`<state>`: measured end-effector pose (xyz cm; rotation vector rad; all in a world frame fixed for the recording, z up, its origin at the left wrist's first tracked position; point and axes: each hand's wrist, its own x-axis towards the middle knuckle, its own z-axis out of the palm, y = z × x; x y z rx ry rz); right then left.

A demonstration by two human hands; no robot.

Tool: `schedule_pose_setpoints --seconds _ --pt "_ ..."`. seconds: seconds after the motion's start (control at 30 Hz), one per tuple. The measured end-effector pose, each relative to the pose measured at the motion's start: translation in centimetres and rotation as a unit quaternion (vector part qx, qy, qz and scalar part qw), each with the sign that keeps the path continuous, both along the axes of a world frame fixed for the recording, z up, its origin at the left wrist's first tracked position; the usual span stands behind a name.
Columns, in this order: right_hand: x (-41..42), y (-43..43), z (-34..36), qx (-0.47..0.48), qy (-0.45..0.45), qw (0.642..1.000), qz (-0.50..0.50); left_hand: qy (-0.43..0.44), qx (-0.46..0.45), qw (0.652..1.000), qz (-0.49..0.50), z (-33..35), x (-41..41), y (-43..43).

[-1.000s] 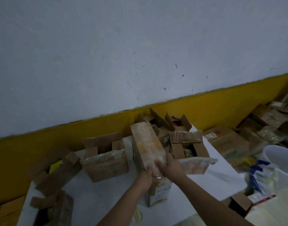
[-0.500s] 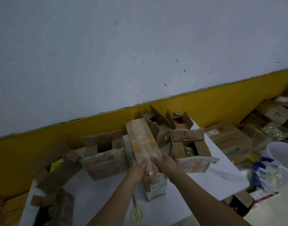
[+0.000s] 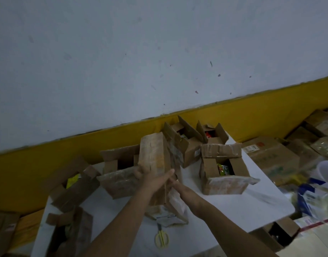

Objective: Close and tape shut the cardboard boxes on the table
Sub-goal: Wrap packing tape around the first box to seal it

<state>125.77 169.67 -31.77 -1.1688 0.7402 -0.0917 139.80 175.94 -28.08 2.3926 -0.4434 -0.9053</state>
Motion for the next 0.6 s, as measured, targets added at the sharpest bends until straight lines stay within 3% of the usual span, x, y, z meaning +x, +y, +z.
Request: schedule_pose_setpoints --seconds 0.1,0.17,0.33,0.5,0.6 --pt "0.1 0.0 -0.6 -0.016 0.016 1.000 0.013 -0.067 0.037 0.997 -0.022 -0.9 0.2 -1.0" --pt "-0.3 -0.3 -0.9 -0.065 0.021 0.998 0.008 -0.084 0.015 0.996 0.004 -1.0 0.5 -1.0" --pt "-2.5 -1.2 -1.1 -0.118 0.091 0.988 -0.034 -0.035 -0.104 0.994 -0.015 0.9 4.4 -0.3" --pt "-3.2 -2.5 1.4 -0.165 0.081 0.980 -0.079 0.055 -0.292 0.955 0.008 7.9 6.0 3.0" --pt "-3.2 -4.2 3.6 -0.162 0.028 0.982 -0.092 0.095 -0.347 0.933 0.014 10.8 8.3 5.9"
